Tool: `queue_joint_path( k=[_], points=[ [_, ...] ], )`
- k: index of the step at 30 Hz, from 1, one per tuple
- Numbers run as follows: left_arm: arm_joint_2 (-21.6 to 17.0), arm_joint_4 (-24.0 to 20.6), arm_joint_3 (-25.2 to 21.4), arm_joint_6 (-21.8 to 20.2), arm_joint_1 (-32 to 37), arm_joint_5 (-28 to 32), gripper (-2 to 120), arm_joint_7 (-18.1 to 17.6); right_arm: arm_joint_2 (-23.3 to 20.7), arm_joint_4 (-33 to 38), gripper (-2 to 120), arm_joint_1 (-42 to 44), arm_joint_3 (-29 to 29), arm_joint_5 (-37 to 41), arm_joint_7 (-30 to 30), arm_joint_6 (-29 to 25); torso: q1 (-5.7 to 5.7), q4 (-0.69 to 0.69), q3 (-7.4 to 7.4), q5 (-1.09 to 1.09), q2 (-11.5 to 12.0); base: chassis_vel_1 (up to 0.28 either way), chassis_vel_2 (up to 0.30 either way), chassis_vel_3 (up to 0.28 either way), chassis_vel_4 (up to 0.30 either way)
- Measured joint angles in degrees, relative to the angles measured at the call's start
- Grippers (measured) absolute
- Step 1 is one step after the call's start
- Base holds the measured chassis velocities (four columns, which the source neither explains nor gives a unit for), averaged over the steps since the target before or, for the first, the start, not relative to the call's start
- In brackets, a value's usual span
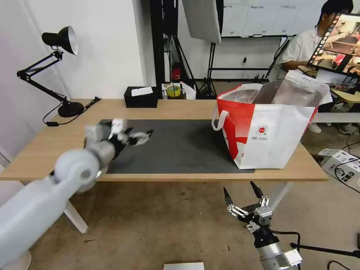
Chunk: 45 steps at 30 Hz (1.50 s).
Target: Pick up the trash from the table and place it into the takeout bag.
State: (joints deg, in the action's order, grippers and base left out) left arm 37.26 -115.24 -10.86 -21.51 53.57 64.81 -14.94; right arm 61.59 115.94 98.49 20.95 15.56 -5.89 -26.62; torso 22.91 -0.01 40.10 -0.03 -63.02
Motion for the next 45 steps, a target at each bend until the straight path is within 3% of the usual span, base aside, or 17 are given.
queue_joint_path(
  k=[6,10,17,19,21,23,24,27,29,31,33,35,39,45],
  points=[
    [1.8,-2.6,-11.5,2.8,14.3,-5.9,100,0.7,0.0,0.0,100,0.0,0.0,0.0,0.0,0.0,0.0,0.01,0.0,0.03,0.0,0.0,0.0,0.0,0.0],
    [3.6,-3.5,-16.2,4.6,20.6,-8.9,100,1.4,0.0,0.0,100,0.0,0.0,0.0,0.0,0.0,0.0,0.02,0.0,0.05,0.0,0.0,0.0,0.0,0.0],
    [5.9,-3.3,-16.7,8.7,23.9,-13.9,100,1.6,0.0,0.0,100,0.0,0.0,0.0,0.0,0.0,0.01,0.0,0.01,0.03,0.0,0.0,0.0,0.0,0.0],
    [7.5,-3.2,-19.2,12.7,27.7,-17.4,100,1.6,0.0,0.0,100,0.0,0.0,0.0,0.0,0.0,0.01,-0.01,0.01,0.04,0.0,0.0,0.0,0.0,0.0],
    [8.0,-3.2,-20.1,13.7,28.8,-18.3,100,1.5,0.0,0.0,100,0.0,0.0,0.0,0.0,0.0,0.01,0.0,0.01,0.03,0.0,0.0,0.0,0.0,0.0],
    [10.0,-3.1,-23.5,18.6,33.0,-21.0,100,2.4,0.0,0.0,100,0.0,0.0,0.0,0.0,0.0,0.0,0.01,0.01,0.04,0.0,0.0,0.0,0.0,0.0],
    [10.0,-3.1,-23.5,18.6,33.0,-21.0,100,2.4,0.0,0.0,100,0.0,0.0,0.0,0.0,0.0,0.0,0.01,0.01,0.04,0.0,0.0,0.0,0.0,0.0],
    [13.2,-2.7,-26.4,26.0,37.6,-25.2,100,6.0,0.0,0.0,100,0.0,0.0,0.0,0.0,0.0,0.01,0.01,0.0,0.04,0.0,0.0,0.0,0.0,0.0],
    [13.6,-2.5,-26.6,27.1,38.1,-25.9,100,6.6,0.0,0.0,100,0.0,0.0,0.0,0.0,0.0,0.01,0.01,0.01,0.04,0.0,0.0,0.0,0.0,0.0],
    [17.1,-1.3,-27.8,34.7,41.3,-30.1,100,9.8,0.0,0.0,100,0.0,0.0,0.0,0.0,0.0,0.01,0.0,0.0,0.03,0.0,0.0,0.0,0.0,0.0],
    [17.7,-1.1,-27.9,35.6,41.8,-30.5,100,10.3,0.0,0.0,100,0.0,0.0,0.0,0.0,0.0,0.01,0.0,0.0,0.03,0.0,0.0,0.0,0.0,0.0],
    [20.5,-0.4,-29.1,39.7,44.9,-32.6,100,13.2,0.0,0.0,100,0.0,0.0,0.0,0.0,0.0,0.0,0.01,0.01,0.03,0.0,0.0,0.0,0.0,0.0],
    [22.6,-0.1,-30.2,42.7,47.8,-34.1,100,15.5,0.0,0.0,100,0.0,0.0,0.0,0.0,0.0,0.01,0.01,0.0,0.04,0.0,0.0,0.0,0.0,0.0],
    [24.2,0.3,-30.6,43.4,49.5,-34.3,100,16.5,0.0,0.0,100,0.0,0.0,0.0,0.0,0.0,0.0,0.01,0.0,0.04,0.0,0.0,0.0,0.0,0.0]
  ],
)
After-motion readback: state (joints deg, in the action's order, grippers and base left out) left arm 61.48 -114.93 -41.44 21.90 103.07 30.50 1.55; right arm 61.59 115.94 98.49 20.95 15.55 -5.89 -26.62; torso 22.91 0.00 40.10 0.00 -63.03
